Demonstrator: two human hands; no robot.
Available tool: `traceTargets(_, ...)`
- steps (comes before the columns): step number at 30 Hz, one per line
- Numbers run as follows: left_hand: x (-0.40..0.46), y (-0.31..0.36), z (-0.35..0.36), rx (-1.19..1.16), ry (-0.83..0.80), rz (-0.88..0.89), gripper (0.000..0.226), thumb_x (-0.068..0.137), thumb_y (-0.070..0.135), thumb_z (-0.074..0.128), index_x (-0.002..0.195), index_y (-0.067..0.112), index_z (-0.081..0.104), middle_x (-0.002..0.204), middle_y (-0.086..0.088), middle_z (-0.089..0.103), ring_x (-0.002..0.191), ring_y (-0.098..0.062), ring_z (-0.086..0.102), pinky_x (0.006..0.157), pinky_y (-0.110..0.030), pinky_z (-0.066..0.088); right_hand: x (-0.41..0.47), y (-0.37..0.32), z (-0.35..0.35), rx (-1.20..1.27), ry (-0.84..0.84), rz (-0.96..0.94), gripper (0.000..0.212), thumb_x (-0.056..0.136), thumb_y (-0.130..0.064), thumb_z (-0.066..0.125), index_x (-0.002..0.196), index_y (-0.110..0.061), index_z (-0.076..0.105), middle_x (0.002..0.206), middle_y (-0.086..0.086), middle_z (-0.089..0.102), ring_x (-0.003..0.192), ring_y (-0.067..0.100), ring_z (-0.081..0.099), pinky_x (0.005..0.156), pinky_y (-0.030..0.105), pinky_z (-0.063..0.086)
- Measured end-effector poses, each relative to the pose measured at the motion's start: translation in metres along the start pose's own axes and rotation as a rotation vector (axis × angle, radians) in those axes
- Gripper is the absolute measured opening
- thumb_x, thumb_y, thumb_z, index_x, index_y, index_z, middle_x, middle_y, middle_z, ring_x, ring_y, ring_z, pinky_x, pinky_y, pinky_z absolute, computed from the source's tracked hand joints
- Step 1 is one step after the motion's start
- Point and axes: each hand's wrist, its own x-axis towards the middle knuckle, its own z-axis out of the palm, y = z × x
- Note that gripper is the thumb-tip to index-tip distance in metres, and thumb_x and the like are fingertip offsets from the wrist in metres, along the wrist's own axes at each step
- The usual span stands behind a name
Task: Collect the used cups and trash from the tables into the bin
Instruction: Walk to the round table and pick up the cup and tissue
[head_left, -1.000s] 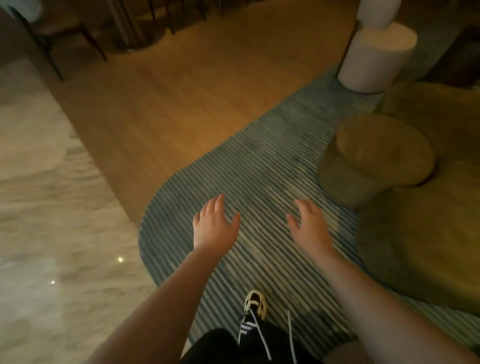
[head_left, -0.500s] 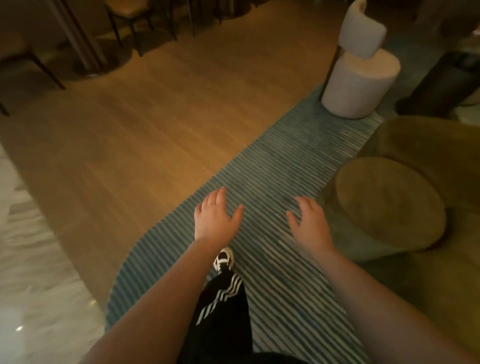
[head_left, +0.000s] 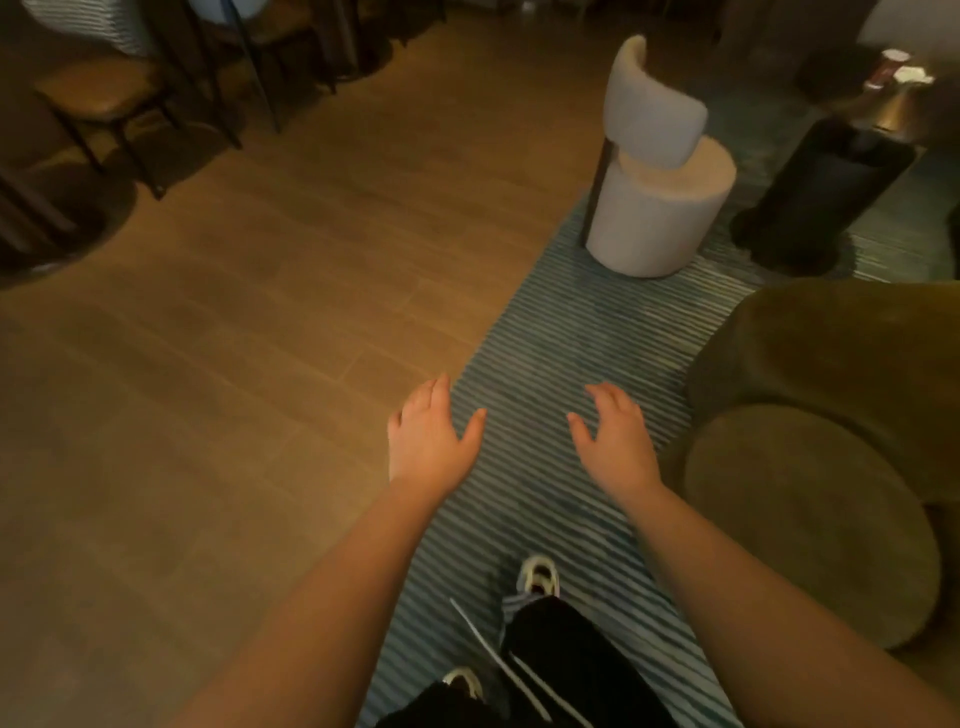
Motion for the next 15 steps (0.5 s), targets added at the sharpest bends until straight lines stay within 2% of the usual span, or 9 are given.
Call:
traceTargets(7, 0.209, 0.020, 0.040, 0.005, -0.052, 0.060, 0.073, 0.091, 0.061, 0.033, 0.147, 0.015, 0.023, 0.151, -0.007, 0.032, 0.139, -0.020, 0.026, 0.111, -0.044, 0.022, 0.205, 0.013, 0.000, 0.048, 0.080, 0.037, 0.050, 0.097, -0.033, 0.047, 0.141, -0.010, 0.039, 0.148, 0.010, 0.036, 0.135, 0.024, 0.031, 0.109, 0.039, 0.031)
traceTargets(15, 0.461, 0.082, 0.038, 0.054, -0.065, 0.072, 0.072, 0.091, 0.058, 0.038, 0.147, 0.014, 0.025, 0.151, -0.007, 0.033, 0.138, -0.021, 0.027, 0.110, -0.043, 0.024, 0.460, 0.018, -0.064, -0.002, 0.067, 0.075, 0.053, 0.098, -0.039, 0.044, 0.144, -0.014, 0.035, 0.152, 0.006, 0.031, 0.139, 0.023, 0.026, 0.112, 0.038, 0.027)
